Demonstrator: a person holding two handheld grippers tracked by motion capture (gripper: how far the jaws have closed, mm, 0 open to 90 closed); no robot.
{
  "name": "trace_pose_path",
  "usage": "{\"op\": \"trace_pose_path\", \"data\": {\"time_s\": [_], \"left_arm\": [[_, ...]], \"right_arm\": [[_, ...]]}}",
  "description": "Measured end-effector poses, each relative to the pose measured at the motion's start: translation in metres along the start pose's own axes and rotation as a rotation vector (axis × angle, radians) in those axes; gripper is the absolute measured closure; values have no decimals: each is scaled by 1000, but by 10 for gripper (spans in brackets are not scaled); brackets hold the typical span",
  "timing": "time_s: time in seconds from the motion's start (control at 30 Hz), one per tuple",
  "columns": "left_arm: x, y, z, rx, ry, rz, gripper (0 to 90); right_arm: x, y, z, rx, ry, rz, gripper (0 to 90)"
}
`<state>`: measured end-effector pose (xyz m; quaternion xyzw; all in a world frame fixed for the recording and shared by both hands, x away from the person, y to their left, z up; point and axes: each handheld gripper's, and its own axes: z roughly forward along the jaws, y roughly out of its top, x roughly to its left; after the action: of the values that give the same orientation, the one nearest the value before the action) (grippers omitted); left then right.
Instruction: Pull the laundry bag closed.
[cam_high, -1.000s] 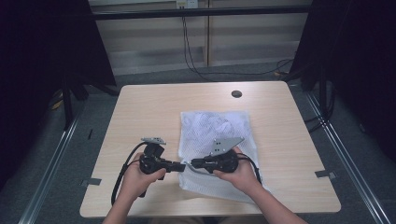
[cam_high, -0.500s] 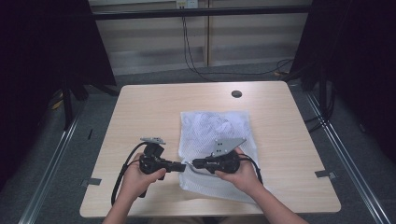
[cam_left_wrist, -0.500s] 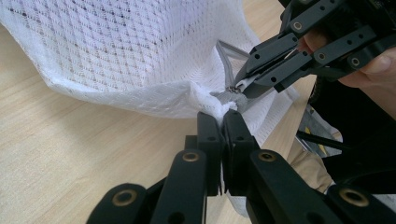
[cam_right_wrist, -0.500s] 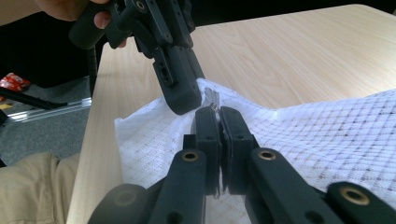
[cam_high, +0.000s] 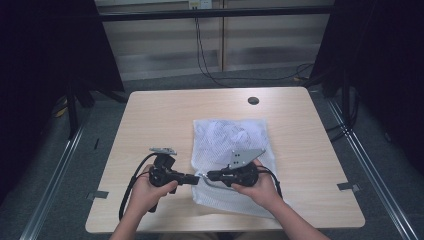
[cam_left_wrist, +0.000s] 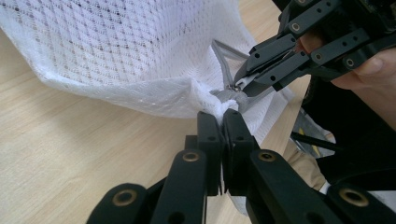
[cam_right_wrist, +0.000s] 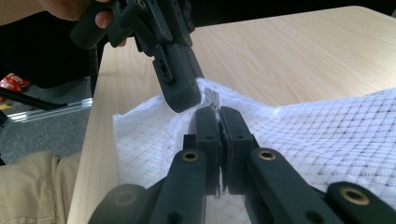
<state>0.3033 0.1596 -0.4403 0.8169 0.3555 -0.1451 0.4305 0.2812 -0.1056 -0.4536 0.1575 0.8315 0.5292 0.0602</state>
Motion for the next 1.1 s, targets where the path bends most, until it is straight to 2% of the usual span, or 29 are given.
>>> {"op": "trace_pose_path", "data": {"time_s": [0.07,0.2,0.3,0.47,0.57,0.6,0.67,0.77,0.8,0.83,0.87,0.9,1.0,1.1], "left_arm": [[1,0,-1,-2,0,-8,877],[-1,1,-2,3,3,6,866],[-4,2,-2,-13,9,25,747],[-5,3,-3,-14,11,33,698],[-6,3,-5,5,12,49,671],[-7,3,-6,-4,20,44,669],[-6,3,-7,0,12,41,649],[-5,3,-6,3,33,56,673],[-4,4,-5,13,25,68,678],[-4,4,-5,13,25,68,740],[-4,4,-4,19,15,59,740],[-4,5,-3,39,24,67,844],[-5,5,-3,45,19,75,873],[-5,5,-6,30,2,63,877]], "right_arm": [[0,0,0,-5,-2,0,872],[-1,2,2,-9,-5,-3,872],[-1,6,3,-10,-11,-17,872],[-1,8,2,-6,-9,-29,872],[-1,8,2,1,-5,-34,872],[-1,8,3,2,-4,-41,871],[0,8,3,9,-5,-44,871],[-1,8,2,5,5,-47,871],[-1,8,3,1,14,-49,871],[0,8,3,4,13,-50,871],[0,8,3,4,13,-50,871],[1,9,4,3,12,-52,870],[1,9,6,-1,8,-52,868],[0,9,7,-20,5,-40,865]]}}
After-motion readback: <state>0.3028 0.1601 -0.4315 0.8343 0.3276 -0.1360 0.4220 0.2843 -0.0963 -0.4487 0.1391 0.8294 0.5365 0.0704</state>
